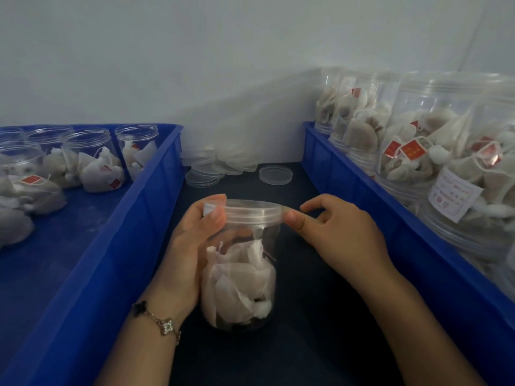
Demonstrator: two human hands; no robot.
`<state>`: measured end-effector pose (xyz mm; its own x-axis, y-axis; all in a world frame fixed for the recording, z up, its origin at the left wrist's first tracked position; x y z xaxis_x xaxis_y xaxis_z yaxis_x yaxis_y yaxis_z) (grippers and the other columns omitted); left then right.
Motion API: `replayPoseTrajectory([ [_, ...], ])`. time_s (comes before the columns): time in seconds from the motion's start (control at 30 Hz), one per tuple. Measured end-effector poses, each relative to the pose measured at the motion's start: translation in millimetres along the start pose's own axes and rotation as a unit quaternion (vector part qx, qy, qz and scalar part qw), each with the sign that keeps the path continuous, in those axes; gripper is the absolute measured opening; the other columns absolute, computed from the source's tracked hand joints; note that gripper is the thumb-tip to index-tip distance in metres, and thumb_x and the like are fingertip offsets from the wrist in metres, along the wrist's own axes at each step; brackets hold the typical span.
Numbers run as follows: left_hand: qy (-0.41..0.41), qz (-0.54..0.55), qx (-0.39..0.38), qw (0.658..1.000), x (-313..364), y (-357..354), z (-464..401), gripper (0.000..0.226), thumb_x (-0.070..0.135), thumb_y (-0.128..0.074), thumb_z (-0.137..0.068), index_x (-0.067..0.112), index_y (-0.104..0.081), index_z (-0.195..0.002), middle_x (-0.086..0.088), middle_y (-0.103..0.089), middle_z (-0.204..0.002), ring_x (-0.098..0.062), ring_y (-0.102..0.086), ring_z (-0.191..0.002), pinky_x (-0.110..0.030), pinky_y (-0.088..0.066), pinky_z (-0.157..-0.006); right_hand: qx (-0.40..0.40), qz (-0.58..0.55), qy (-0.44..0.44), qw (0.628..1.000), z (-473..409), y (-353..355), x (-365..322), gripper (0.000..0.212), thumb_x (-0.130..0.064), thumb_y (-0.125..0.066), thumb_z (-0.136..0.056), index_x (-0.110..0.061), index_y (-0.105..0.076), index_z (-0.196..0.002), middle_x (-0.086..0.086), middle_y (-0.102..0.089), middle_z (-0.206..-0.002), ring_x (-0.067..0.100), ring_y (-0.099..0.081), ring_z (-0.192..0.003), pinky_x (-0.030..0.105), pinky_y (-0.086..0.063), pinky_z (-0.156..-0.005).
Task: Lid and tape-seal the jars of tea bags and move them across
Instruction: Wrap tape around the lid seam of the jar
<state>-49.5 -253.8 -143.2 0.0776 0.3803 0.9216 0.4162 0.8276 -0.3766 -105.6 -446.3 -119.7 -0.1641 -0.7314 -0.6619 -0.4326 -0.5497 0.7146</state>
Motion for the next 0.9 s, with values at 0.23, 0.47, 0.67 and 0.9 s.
replayPoseTrajectory([
  [0.23, 0.033, -0.05, -0.026, 0.998, 1.8, -8.7, 0.9, 0.073, 0.075, -0.068, -0.056, 0.03, -0.064, -0.113, 0.0, -0.071, -0.111, -0.015, -0.067, -0.101, -0.025, -0.057, -0.07, -0.083, -0.037, 0.043, 0.995, 0.1, -8.1, -1.3, 0.069, -0.089, -0.027, -0.047, -0.047, -0.052, -0.097, -0.014, -0.06, -0.079, 0.002, -0.059, -0.072, 0.024, -0.045, -0.058],
  [0.47, -0.015, -0.215, 0.111, 0.97, 7.6, -4.1, -4.4, 0.059, 0.061, -0.018, -0.088, 0.039, -0.038, -0.139, -0.001, -0.053, -0.132, -0.029, -0.053, -0.119, -0.047, -0.041, -0.1, -0.081, -0.039, 0.069, 0.993, 4.6, -14.8, -6.7, 0.079, -0.087, -0.015, -0.054, -0.044, -0.049, -0.111, -0.014, -0.055, -0.075, 0.001, -0.056, -0.07, 0.023, -0.041, -0.058],
  [0.67, -0.128, -0.318, 0.197, 0.919, 11.3, -11.6, 15.0, 0.048, 0.077, -0.034, -0.066, 0.041, -0.052, -0.091, 0.029, -0.063, -0.085, 0.01, -0.061, -0.073, -0.014, -0.045, -0.053, -0.067, 0.015, 0.084, 0.994, 9.2, -13.3, -11.1, 0.074, -0.084, -0.005, -0.058, -0.046, -0.047, -0.107, -0.016, -0.059, -0.082, -0.001, -0.056, -0.074, 0.022, -0.047, -0.063],
  [0.9, -0.077, -0.31, 0.153, 0.935, 3.7, -8.0, 10.6, 0.078, 0.071, -0.062, -0.034, 0.039, -0.054, -0.105, 0.02, -0.066, -0.09, 0.016, -0.058, -0.081, -0.01, -0.043, -0.057, -0.142, -0.006, 0.091, 0.986, 5.8, -7.1, -11.2, 0.035, -0.05, -0.062, -0.079, -0.057, -0.046, -0.109, -0.02, -0.059, -0.09, -0.004, -0.058, -0.082, 0.019, -0.047, -0.068],
])
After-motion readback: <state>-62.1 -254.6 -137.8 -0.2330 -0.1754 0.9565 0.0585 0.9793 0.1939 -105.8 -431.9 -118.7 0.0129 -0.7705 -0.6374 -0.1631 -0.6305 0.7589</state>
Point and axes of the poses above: each hand's wrist, its own z-axis away from the middle knuckle, its own y-axis out of the back of the hand, x = y × z, the point moved 4 cm from there along -z, towards the middle knuckle
